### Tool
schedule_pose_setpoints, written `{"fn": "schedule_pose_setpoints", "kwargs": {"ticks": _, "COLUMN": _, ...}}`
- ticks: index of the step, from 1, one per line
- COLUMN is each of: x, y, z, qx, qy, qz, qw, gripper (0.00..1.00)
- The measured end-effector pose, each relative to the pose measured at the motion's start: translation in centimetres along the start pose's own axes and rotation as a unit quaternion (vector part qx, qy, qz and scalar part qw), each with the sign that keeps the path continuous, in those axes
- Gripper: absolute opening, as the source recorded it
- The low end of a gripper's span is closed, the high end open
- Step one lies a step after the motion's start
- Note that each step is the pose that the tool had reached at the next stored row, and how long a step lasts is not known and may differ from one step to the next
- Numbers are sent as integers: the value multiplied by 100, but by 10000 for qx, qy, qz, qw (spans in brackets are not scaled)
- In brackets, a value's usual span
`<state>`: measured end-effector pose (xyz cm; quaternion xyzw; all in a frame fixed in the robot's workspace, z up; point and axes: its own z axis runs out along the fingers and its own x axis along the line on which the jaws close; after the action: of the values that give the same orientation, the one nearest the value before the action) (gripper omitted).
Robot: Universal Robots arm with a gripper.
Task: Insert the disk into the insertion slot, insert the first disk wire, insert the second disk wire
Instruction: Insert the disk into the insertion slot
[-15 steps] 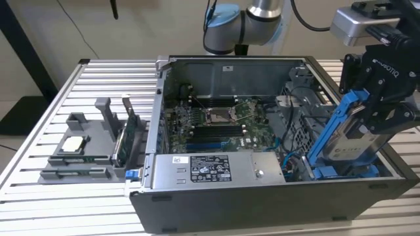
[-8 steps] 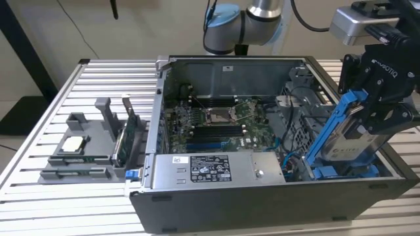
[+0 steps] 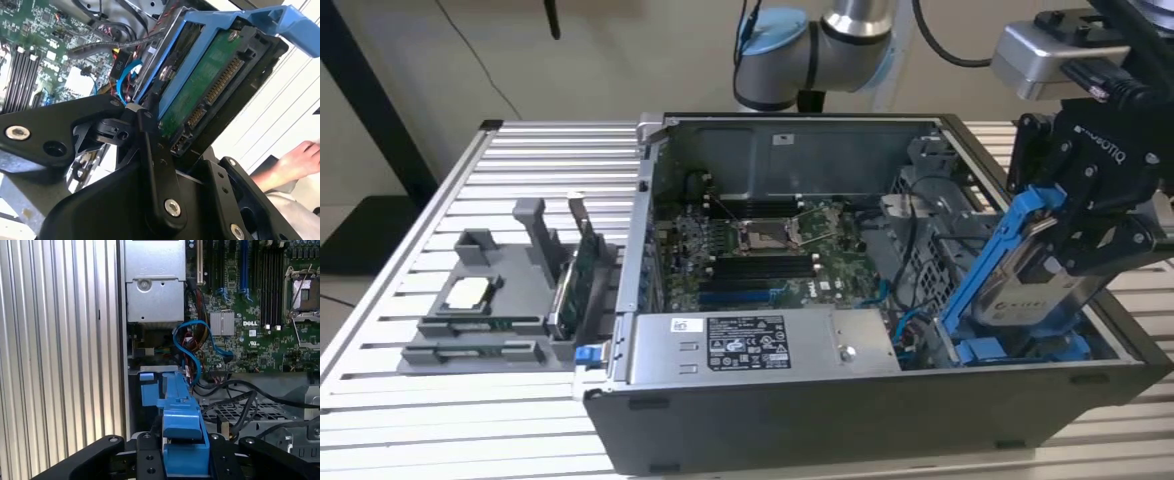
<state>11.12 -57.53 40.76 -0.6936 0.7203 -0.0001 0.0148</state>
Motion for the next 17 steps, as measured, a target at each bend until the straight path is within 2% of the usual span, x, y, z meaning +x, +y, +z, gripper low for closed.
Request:
{"fn": "schedule_pose_setpoints", "kwargs": {"ticks": 4, "x": 1, "y": -1, "z": 44, "qx": 0, "qy": -10, "qz": 0, "qw": 10000, "gripper": 33}}
{"fn": "schedule_pose_setpoints", "kwargs": {"ticks": 13, "x": 4, "y": 2, "z": 198, "qx": 0, "qy": -12, "qz": 0, "qw": 10000, "gripper": 33}}
{"fn": "schedule_pose_setpoints", "kwargs": {"ticks": 17, "x": 4, "y": 2, "z": 216, "qx": 0, "qy": -12, "qz": 0, "qw": 10000, "gripper": 33}}
